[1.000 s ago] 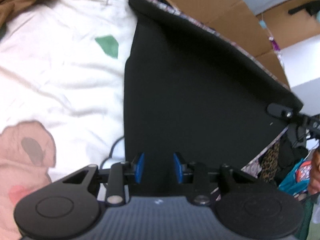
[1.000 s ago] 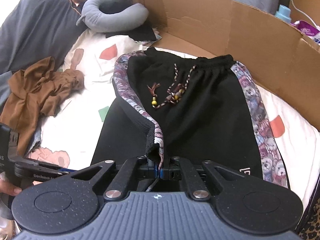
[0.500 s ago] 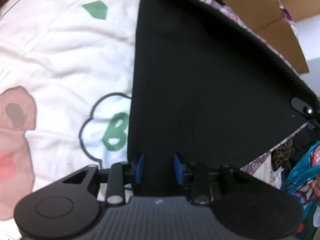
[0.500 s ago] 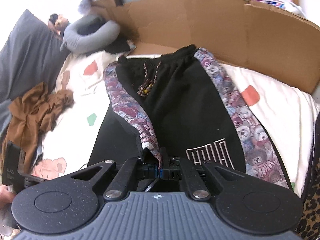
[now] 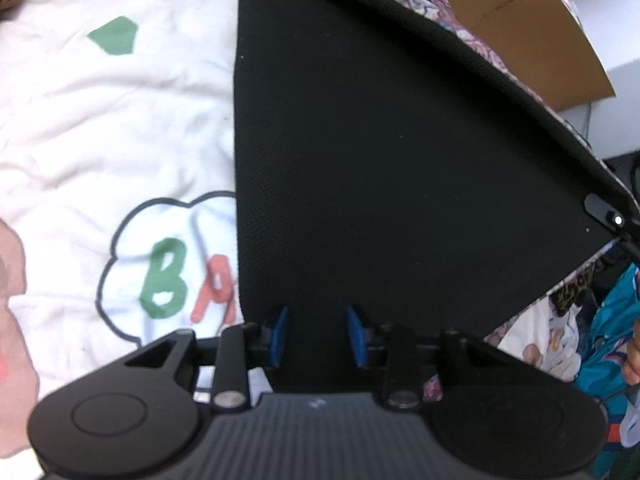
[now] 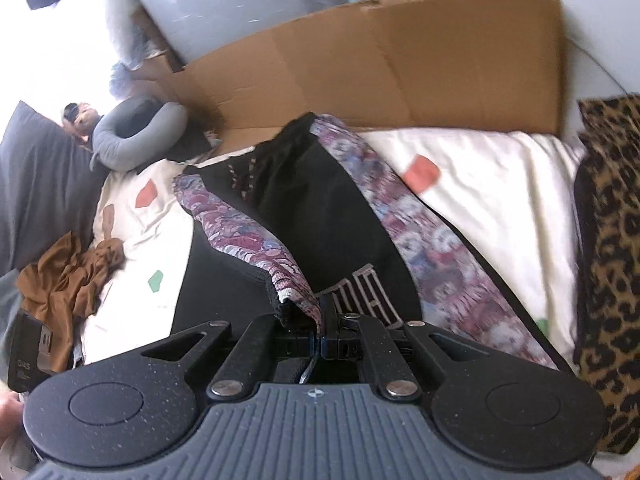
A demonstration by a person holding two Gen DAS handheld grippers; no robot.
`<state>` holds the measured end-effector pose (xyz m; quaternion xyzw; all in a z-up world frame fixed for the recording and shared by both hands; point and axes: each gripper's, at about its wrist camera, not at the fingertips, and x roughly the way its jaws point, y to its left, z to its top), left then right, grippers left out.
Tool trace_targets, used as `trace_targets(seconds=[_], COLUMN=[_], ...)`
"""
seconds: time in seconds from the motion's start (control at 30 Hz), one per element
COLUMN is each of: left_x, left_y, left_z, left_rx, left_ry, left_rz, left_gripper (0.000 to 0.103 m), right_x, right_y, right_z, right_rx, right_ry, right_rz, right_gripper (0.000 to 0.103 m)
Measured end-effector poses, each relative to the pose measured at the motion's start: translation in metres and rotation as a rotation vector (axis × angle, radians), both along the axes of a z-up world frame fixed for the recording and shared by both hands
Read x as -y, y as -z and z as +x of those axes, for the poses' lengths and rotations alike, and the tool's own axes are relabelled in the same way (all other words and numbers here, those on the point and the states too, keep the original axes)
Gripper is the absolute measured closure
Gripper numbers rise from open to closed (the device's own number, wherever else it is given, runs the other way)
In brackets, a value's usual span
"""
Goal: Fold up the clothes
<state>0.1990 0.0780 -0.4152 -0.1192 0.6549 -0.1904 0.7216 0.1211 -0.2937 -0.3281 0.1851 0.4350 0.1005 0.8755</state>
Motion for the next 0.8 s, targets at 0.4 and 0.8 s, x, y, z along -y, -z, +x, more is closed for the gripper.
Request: trace_targets(seconds=[0.4, 0.8], left_x=[-0.01, -0.014], left_y=[0.007, 0.002], left_z=[0.002, -0.047], left_rx=[-0.018, -0.044], left_ry=[-0.014, -0.005], left_rz=[0.004, -0.003], left_gripper=[0.065, 0.063], right_x=[0.035, 0.06], right_y=[0.068, 0.097], right_z=[-0.019, -0.032], right_rx=[-0.087, -0.142], right_ry=[0.065, 0.14], right_rz=[0.052, 0.037], right_gripper=[0.102, 0.102])
